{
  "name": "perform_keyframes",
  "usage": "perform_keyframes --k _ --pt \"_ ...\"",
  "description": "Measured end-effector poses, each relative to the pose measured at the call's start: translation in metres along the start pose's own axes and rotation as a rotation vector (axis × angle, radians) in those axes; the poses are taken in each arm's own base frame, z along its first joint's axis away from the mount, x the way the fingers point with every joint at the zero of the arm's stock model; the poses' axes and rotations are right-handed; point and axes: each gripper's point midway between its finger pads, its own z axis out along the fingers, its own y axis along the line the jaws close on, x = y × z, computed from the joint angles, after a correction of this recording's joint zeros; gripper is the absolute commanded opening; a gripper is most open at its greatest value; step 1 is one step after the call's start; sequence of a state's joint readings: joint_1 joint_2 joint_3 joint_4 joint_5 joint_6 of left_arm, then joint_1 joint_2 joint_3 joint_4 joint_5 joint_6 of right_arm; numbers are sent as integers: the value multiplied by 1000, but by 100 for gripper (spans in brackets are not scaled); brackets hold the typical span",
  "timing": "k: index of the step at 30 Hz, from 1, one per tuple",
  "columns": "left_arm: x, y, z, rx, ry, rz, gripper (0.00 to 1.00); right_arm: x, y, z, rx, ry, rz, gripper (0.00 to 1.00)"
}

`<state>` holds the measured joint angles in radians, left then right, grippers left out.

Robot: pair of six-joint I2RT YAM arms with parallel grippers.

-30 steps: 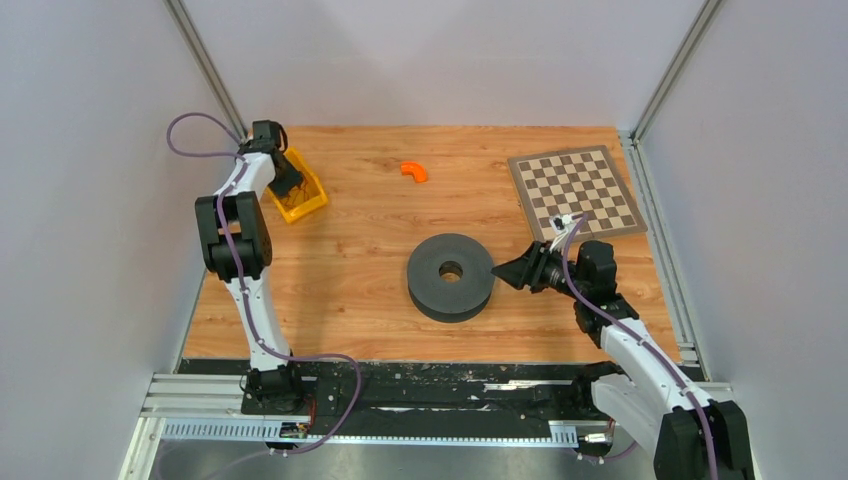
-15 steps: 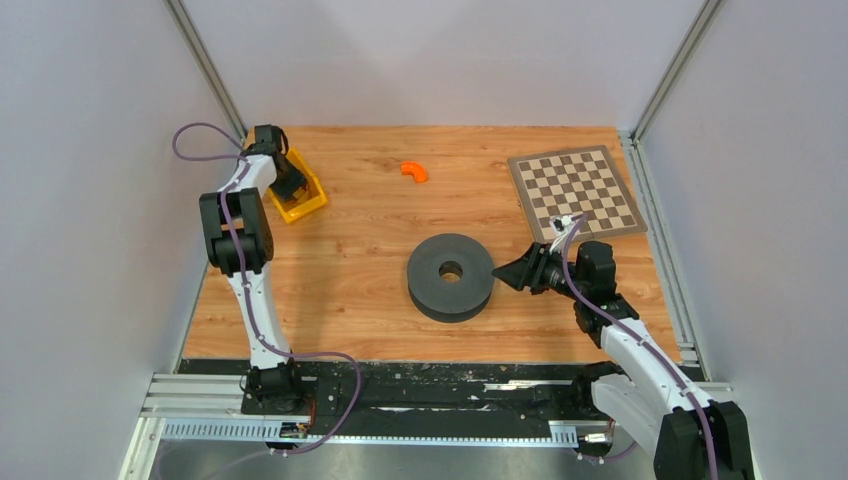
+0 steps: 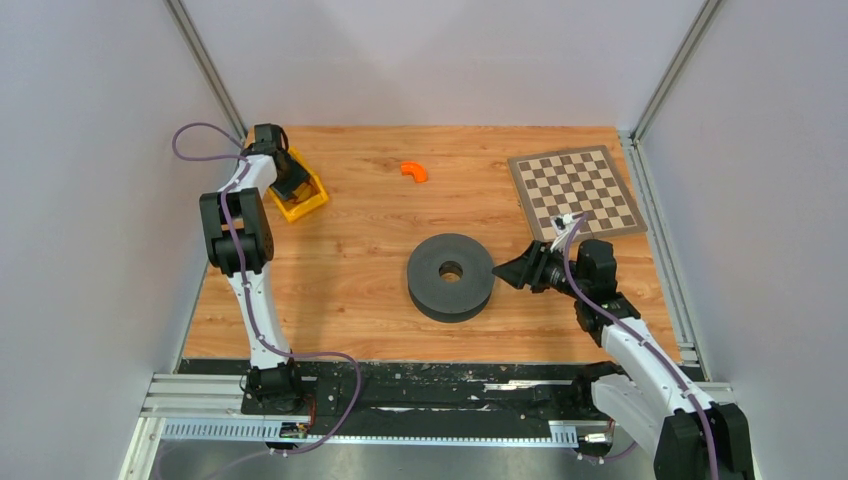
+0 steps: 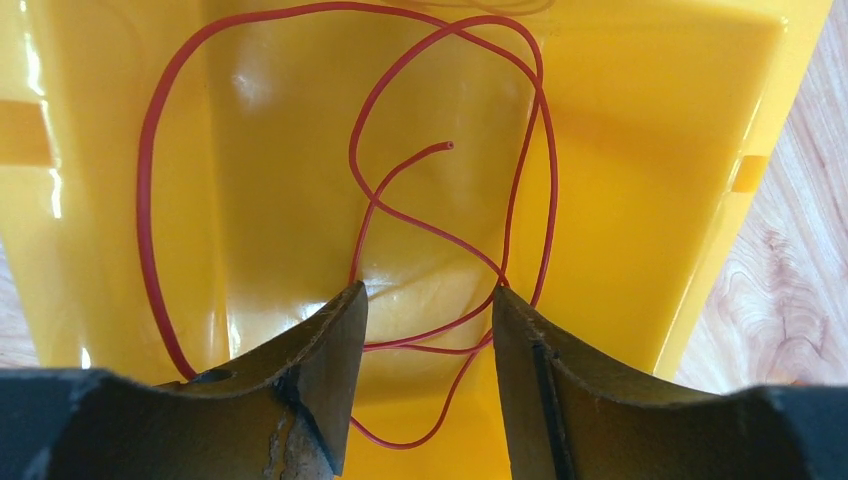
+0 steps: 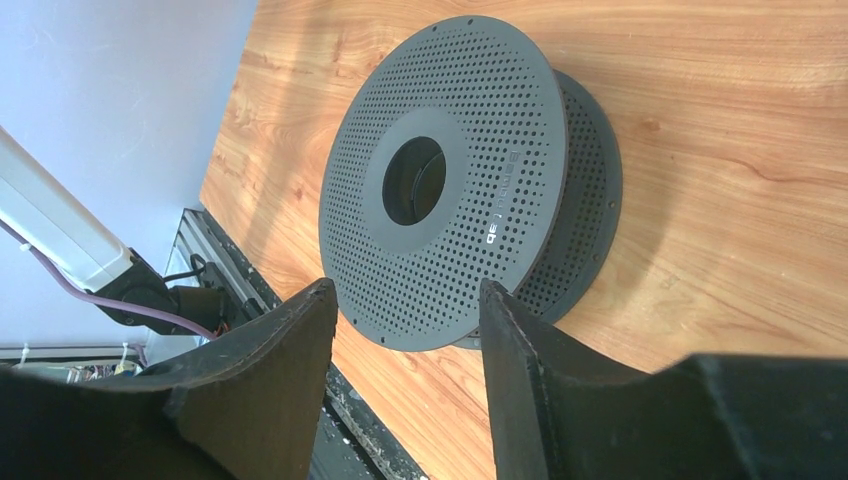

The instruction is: Wrap the cables

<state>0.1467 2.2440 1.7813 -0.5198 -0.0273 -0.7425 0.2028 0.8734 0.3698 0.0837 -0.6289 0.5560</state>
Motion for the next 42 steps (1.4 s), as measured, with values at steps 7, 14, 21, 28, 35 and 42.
perform_keyframes --k 7,14,21,28,35,42 --pt "-3 3 0 -15 -12 -10 40 -4 2 0 3 3 2 55" --pt "-9 -1 1 8 -27 -29 40 -8 3 2 7 9 0 55" --pt "-25 -2 -15 0 -87 2 42 -8 3 2 7 11 0 55" --pt "-49 -3 -32 -22 -171 41 42 -8 3 2 8 11 0 55" --pt "-57 0 -33 -54 -194 55 42 -8 3 2 7 11 0 56" --pt "-50 11 -22 -98 -174 61 42 -12 5 2 4 6 -4 56"
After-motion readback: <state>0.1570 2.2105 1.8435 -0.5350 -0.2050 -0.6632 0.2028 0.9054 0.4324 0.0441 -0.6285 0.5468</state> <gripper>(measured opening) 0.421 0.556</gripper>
